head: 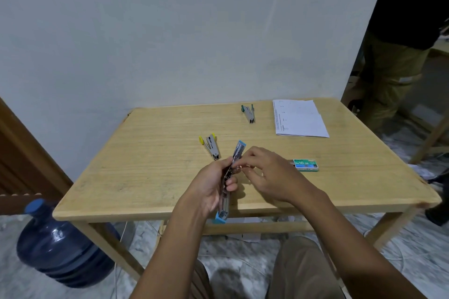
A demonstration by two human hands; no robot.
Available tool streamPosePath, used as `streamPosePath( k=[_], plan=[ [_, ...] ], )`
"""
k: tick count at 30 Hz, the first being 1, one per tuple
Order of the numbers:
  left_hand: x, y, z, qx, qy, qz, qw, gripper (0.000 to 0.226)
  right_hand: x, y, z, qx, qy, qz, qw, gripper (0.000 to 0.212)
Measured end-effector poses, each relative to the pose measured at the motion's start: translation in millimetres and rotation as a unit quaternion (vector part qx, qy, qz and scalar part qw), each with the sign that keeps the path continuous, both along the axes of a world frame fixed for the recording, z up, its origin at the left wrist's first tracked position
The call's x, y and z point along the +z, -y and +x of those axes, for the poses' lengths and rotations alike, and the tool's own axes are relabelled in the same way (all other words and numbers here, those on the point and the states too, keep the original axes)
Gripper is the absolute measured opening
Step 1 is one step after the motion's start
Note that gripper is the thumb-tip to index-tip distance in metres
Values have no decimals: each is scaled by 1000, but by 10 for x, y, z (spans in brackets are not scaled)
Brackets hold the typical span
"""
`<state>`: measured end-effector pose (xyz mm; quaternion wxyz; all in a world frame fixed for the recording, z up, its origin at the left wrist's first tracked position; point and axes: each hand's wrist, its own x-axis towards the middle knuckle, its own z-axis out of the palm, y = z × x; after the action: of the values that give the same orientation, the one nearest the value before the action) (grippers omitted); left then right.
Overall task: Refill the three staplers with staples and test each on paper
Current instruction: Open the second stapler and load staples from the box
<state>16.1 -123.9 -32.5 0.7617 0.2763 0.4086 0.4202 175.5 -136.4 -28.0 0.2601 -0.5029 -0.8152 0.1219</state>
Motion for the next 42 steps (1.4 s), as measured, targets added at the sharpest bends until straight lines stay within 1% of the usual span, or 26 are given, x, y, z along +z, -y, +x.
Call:
streamPosePath(
  k=[3,6,11,13,19,21,23,25,26,29,34,37,40,42],
  plan=[
    [-5,20,7,-1,-17,1,1000,18,9,-5,38,-1,46,26,999,30],
    [7,35,-11,3,-21,-3,1000,18,61,-9,77,-24,65,47,996,32],
    [1,30,-8,14,6,-11,1000,22,70,-6,63,-51,92,65,992,30],
    [-3,30,0,13,12,-11,1000,24,56,-3,38,-61,97,68,991,30],
    [-9,52,-4,12,15,-18,1000,24,55,-40,32,-102,78,34,991,32],
    [-18,46,-8,11,13,-20,1000,24,44,-32,11,-103,54,38,992,32],
    [-37,28,-15,9,7,-20,1000,21,30,-8,-2,-93,-11,46,995,27],
    [-79,-4,-25,7,11,-24,1000,22,2,29,-21,-53,-89,33,994,20],
    [-101,-20,-29,6,17,-28,999,23,-18,45,-38,-28,-112,27,993,18],
    [-155,-60,-37,-3,24,-36,999,22,-81,62,-86,-3,-151,33,988,12],
    [-149,-60,-42,5,22,-25,999,21,-129,45,-132,-31,-184,60,981,7],
    [-136,-55,-37,11,19,-28,999,22,-160,25,-162,-48,-206,55,976,5],
    [-134,-53,-29,19,22,-32,999,25,-173,9,-196,-55,-210,48,975,4],
    [-108,-32,-9,17,20,-28,999,23,-178,-5,-211,-63,-205,51,975,4]
  ],
)
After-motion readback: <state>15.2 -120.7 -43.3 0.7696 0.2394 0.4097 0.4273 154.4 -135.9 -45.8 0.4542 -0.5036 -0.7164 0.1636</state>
